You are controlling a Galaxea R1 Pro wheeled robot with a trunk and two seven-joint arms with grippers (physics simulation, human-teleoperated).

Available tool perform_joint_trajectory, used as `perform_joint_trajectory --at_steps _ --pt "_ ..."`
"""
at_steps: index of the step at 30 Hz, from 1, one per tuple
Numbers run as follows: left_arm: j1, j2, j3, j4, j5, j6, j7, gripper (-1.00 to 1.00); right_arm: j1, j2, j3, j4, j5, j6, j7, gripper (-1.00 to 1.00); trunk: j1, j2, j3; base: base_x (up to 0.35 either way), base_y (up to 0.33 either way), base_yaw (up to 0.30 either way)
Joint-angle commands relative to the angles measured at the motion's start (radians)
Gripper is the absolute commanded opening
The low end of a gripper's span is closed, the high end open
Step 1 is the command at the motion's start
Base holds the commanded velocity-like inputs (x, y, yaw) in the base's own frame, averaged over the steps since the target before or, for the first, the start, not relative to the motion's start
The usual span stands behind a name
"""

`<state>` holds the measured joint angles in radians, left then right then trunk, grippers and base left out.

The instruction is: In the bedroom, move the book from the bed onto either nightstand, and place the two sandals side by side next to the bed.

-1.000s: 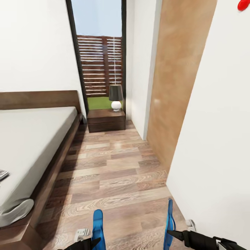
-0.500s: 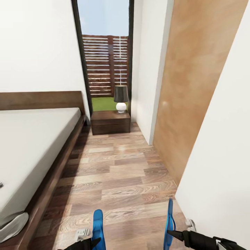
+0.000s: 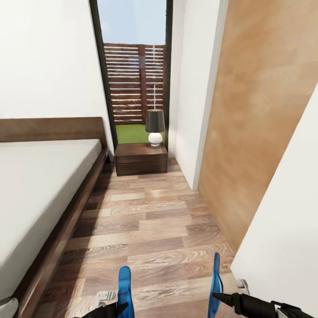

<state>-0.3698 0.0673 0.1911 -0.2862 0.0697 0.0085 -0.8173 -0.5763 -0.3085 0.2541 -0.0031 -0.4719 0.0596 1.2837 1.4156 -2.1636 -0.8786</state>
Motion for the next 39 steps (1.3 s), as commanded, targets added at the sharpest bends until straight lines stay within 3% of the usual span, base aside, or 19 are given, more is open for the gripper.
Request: perform_joint_trajectory --at_steps 1,39 --pt "-0.001 0.0 0.001 0.001 0.006 0.001 -0.003 -1.0 0.0 -0.001 0.005 0.0 -0.01 0.006 0.003 -1.0 0.0 0.0 -0.001 0.329 0.0 0.002" --pt "-0.001 0.0 0.0 0.001 0.006 0.001 -0.003 -1.0 0.0 -0.001 0.005 0.0 -0.01 0.006 0.003 -1.0 0.0 0.0 -0.001 0.329 0.0 0.0"
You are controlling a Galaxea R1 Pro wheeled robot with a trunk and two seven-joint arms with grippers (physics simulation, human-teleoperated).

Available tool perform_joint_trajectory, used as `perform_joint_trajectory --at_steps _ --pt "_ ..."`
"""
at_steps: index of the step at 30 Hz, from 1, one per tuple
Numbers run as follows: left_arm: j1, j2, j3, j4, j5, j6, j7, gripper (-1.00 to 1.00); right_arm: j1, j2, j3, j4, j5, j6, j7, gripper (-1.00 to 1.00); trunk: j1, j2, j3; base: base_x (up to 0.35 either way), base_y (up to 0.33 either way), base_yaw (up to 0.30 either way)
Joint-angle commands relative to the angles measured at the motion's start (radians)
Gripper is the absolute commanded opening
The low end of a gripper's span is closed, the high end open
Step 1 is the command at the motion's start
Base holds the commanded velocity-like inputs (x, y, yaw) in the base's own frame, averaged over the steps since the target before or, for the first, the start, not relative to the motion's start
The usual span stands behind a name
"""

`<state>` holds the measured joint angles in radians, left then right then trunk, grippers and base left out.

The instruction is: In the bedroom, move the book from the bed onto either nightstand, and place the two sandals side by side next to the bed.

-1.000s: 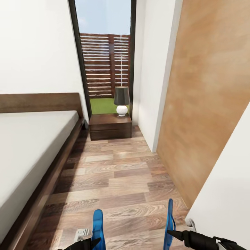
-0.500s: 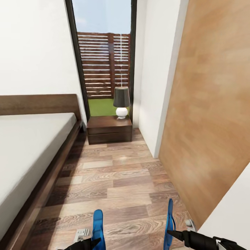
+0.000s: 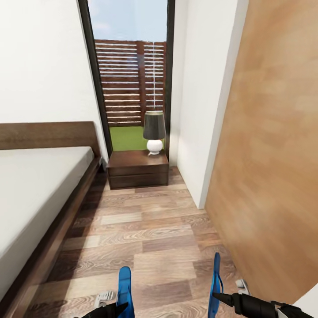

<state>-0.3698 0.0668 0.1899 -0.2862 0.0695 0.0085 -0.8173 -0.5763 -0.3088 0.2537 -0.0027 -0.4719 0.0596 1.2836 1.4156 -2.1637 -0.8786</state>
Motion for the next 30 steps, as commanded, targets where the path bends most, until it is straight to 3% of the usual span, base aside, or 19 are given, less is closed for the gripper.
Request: perform_joint_trajectory --at_steps 1,30 --pt "-0.001 0.0 0.001 0.001 0.006 0.001 -0.003 -1.0 0.0 -0.001 0.006 0.0 -0.01 0.006 0.003 -1.0 0.0 0.0 -0.001 0.329 0.0 0.0" --pt "-0.001 0.001 0.002 0.001 0.006 0.001 -0.003 -1.0 0.0 0.0 0.006 0.0 -0.01 0.006 0.003 -1.0 0.0 0.0 -0.001 0.329 0.0 0.0"
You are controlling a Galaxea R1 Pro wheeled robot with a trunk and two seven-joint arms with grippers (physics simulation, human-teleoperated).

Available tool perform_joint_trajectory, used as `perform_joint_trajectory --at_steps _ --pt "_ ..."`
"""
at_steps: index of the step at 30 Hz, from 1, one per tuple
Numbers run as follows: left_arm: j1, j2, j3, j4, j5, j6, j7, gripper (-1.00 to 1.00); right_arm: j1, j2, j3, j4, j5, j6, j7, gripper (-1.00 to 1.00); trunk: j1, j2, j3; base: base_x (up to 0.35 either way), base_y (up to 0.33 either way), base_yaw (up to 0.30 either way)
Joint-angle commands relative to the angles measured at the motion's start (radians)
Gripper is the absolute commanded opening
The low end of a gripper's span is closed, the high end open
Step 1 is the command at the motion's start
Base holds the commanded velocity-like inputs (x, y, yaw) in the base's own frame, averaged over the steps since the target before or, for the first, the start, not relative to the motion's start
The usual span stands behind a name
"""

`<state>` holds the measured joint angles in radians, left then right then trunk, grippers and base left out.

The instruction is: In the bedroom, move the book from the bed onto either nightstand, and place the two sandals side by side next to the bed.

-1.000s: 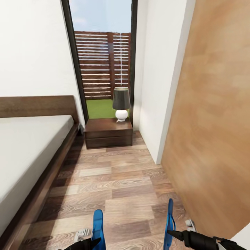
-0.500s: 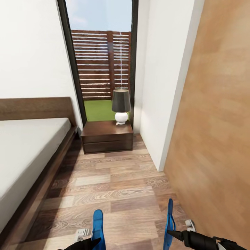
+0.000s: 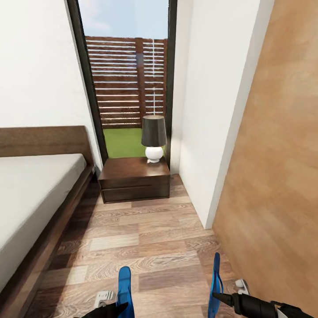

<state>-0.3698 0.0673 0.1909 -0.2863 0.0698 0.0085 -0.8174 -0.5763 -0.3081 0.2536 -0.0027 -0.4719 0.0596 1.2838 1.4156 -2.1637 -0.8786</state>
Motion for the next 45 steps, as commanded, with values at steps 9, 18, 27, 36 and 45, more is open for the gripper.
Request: perform_joint_trajectory --at_steps 9,18,27,36,45 --pt "0.0 0.0 0.0 0.001 0.005 0.001 -0.003 -1.0 0.0 0.0 0.006 -0.001 -0.01 0.006 0.003 -1.0 0.0 0.0 -0.001 0.329 0.0 0.0" --pt "-0.001 0.0 0.0 0.001 0.005 0.001 -0.003 -1.0 0.0 0.0 0.006 0.0 -0.01 0.006 0.003 -1.0 0.0 0.0 -0.001 0.329 0.0 0.0" --pt "-0.001 0.0 0.001 0.001 0.005 0.001 -0.003 -1.0 0.0 0.0 0.006 0.0 -0.01 0.006 0.003 -1.0 0.0 0.0 -0.001 0.329 0.0 0.0" --pt "-0.001 0.0 0.0 0.001 0.005 0.001 -0.003 -1.0 0.0 0.0 0.006 -0.001 -0.01 0.006 0.003 -1.0 0.0 0.0 -0.001 0.329 0.0 0.0" --pt "-0.001 0.0 0.0 0.001 0.005 0.001 -0.003 -1.0 0.0 0.0 0.006 0.0 -0.01 0.006 0.003 -1.0 0.0 0.0 -0.001 0.329 0.0 0.0"
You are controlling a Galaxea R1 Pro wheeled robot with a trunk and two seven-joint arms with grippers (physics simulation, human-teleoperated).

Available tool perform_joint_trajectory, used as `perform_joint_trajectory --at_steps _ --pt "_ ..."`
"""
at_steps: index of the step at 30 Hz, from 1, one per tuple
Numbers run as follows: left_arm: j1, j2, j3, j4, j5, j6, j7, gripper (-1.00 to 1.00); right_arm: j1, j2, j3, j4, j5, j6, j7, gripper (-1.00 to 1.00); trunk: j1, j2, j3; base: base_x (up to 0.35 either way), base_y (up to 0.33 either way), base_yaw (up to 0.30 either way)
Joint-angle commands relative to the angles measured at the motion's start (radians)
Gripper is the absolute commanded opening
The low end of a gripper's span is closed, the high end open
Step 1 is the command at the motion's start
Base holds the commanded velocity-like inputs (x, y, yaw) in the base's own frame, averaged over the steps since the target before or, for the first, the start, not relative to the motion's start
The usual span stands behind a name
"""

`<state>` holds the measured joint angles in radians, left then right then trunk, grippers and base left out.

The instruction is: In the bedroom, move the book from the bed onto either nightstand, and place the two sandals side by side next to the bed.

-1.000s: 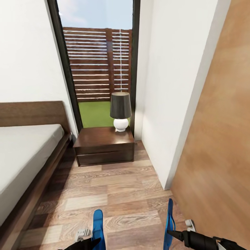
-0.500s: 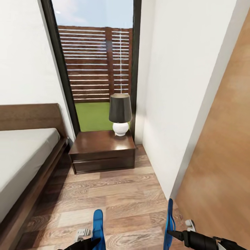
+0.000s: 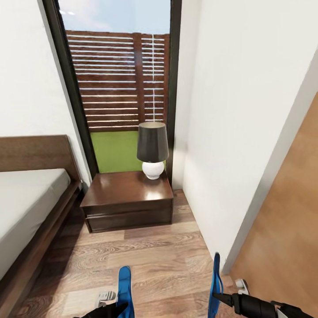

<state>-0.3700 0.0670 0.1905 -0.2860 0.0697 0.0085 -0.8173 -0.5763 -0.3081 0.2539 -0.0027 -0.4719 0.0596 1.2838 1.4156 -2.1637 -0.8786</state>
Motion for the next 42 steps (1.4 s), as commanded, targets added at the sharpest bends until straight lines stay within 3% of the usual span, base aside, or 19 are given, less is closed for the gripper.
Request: perform_joint_trajectory --at_steps 1,11,42 --pt "-0.001 0.0 0.001 0.001 0.005 0.001 -0.003 -1.0 0.0 0.0 0.006 -0.001 -0.01 0.006 0.003 -1.0 0.0 0.0 -0.001 0.329 0.0 0.0" --pt "-0.001 0.0 0.0 0.001 0.005 0.001 -0.003 -1.0 0.0 0.0 0.006 0.0 -0.01 0.006 0.002 -1.0 0.0 0.0 -0.001 0.298 0.0 0.125" --pt "0.0 -0.001 0.0 0.001 0.005 0.001 -0.003 -1.0 0.0 0.0 0.006 0.0 -0.01 0.006 0.002 -1.0 0.0 0.0 -0.001 0.027 -0.05 0.212"
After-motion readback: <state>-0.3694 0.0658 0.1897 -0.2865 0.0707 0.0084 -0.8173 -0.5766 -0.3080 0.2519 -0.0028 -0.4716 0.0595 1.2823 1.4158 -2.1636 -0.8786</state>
